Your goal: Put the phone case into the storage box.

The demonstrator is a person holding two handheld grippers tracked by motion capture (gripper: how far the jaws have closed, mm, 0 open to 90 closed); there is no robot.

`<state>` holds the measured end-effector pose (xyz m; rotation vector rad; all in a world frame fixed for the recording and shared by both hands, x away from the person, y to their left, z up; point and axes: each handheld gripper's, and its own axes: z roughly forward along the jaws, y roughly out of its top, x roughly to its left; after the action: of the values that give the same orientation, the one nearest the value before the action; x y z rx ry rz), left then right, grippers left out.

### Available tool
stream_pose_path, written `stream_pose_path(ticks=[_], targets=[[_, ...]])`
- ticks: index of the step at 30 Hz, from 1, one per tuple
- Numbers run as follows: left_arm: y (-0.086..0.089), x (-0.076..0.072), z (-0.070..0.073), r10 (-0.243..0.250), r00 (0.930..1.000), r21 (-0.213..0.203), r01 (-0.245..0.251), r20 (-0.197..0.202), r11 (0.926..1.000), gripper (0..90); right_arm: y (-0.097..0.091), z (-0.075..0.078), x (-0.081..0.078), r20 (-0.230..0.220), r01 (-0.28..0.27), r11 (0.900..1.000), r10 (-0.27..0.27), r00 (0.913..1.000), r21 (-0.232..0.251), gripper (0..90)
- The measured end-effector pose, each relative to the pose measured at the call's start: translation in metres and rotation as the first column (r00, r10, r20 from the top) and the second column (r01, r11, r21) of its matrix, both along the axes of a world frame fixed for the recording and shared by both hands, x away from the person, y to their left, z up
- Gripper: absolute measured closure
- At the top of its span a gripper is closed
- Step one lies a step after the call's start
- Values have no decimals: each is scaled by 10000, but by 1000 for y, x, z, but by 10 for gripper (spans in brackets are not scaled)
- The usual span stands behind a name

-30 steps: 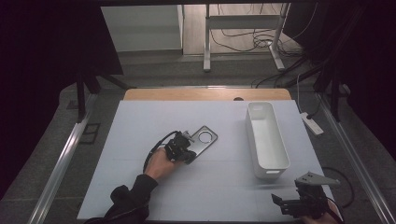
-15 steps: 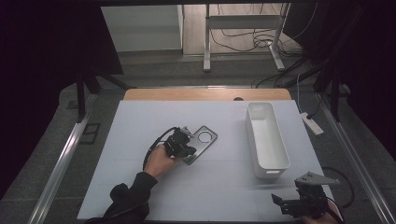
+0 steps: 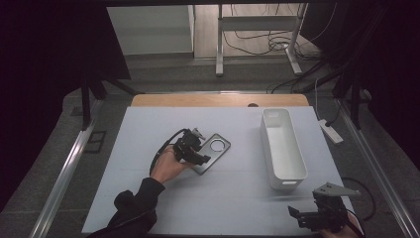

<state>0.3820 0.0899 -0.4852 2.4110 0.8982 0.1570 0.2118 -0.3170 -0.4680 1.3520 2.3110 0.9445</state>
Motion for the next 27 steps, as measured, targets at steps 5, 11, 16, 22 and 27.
stream_pose_path(ticks=[5, 11, 16, 22, 27], targets=[[6, 6, 1, 293, 9996, 179, -293, 11, 9994, 216, 0, 0, 0, -3, 5, 10000, -5, 10000, 2, 3], [17, 15, -2, 788, 9967, 504, -778, -169, 9957, 52, 0, 0, 0, -1, 20, 10000, -20, 10000, 7, 2], [32, 21, 0, 1138, 9935, 419, -1134, -75, 9927, 11, 0, 0, 0, 23, 39, 10000, -39, 10000, 21, 2], [38, 26, -2, 1162, 9931, 382, -1156, -133, 9926, 0, 0, 0, 0, -1, 30, 10000, -30, 10000, 33, 2], [35, 27, -10, 1102, 9936, 482, -1088, -260, 9929, 0, 0, 0, 0, 12, 39, 10000, -39, 10000, 34, 2]])
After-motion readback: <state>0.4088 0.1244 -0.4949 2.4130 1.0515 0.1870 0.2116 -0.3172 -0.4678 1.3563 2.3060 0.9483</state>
